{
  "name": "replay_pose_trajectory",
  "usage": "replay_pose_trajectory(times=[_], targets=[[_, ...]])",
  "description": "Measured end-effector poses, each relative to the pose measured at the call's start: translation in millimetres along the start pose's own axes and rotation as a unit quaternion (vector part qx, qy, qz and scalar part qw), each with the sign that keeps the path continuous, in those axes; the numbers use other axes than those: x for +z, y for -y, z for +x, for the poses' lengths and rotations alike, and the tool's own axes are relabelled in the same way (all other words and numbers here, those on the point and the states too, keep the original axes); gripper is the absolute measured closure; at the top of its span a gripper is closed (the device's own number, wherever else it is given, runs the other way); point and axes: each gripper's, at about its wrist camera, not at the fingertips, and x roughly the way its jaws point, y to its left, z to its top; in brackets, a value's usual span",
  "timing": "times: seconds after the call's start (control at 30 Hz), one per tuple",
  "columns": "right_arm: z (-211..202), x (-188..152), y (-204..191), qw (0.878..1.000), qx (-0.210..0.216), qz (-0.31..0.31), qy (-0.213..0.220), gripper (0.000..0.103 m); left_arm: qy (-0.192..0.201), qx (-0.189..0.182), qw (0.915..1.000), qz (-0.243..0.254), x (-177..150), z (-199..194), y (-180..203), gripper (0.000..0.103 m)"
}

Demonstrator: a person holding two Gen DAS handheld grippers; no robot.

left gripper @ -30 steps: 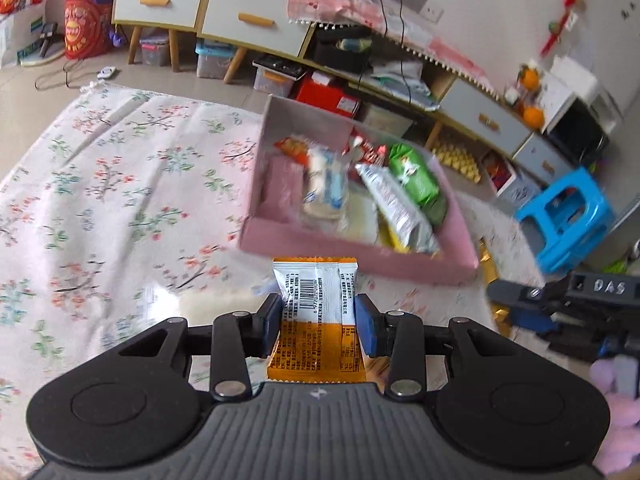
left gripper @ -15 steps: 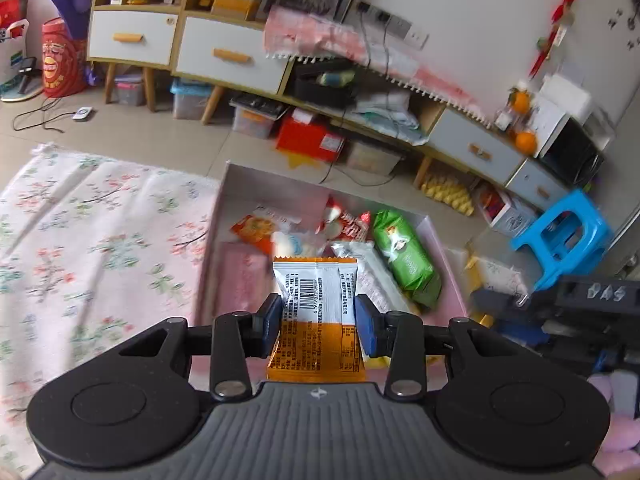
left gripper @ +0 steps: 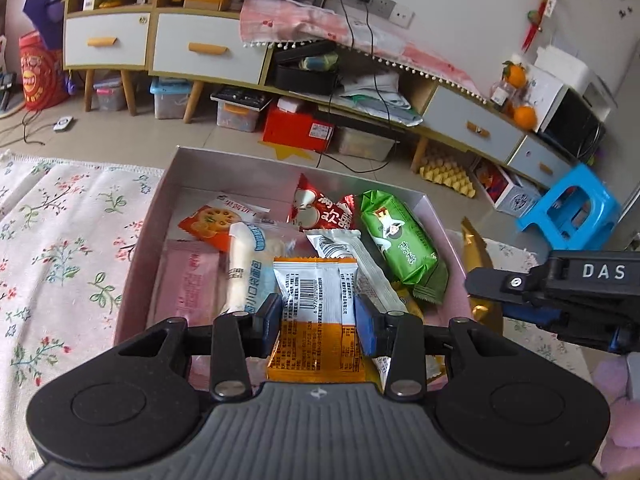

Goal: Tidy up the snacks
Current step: 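Carry the orange-and-white packet and gold bar packet with both tools over the pink box, then open both tools to release the packets inside the pink box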

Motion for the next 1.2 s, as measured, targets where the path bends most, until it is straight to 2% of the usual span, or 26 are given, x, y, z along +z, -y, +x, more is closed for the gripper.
replay_pose_trajectory(times=[0.17, 0.63, 0.87, 0.97, 1.0, 1.07, 1.13, 1.2], targets=[[9, -3, -3, 1.000, -0.013, -0.020, -0.003, 0.075, -0.005, 0.003, 0.9999, -0.009, -2, 4, -1, 0.067], [16, -2, 11, 1.000, -0.008, 0.001, -0.024, 0.075, -0.009, 0.016, 0.9997, 0.016, -4, 6, 4, 0.066], [11, -1, 12, 1.000, -0.007, 0.006, -0.018, 0.062, -0.003, 0.022, 0.9993, 0.030, -4, 4, 12, 0.045], [6, 2, 14, 1.000, -0.006, 0.007, -0.016, 0.059, 0.001, 0.025, 0.9989, 0.041, -3, 2, 15, 0.032], [4, 3, 14, 1.000, -0.008, 0.008, -0.015, 0.057, 0.002, 0.022, 0.9988, 0.043, -3, 1, 16, 0.025], [-1, 4, 13, 1.000, -0.015, 0.000, -0.013, 0.046, 0.001, 0.019, 0.9989, 0.044, -3, -2, 16, 0.019], [-8, 4, 10, 1.000, -0.020, -0.014, -0.009, 0.041, 0.000, 0.024, 0.9985, 0.048, -3, -7, 18, 0.017], [-14, 3, 8, 1.000, -0.022, -0.021, -0.007, 0.033, 0.003, 0.034, 0.9977, 0.059, -4, -13, 22, 0.009]])
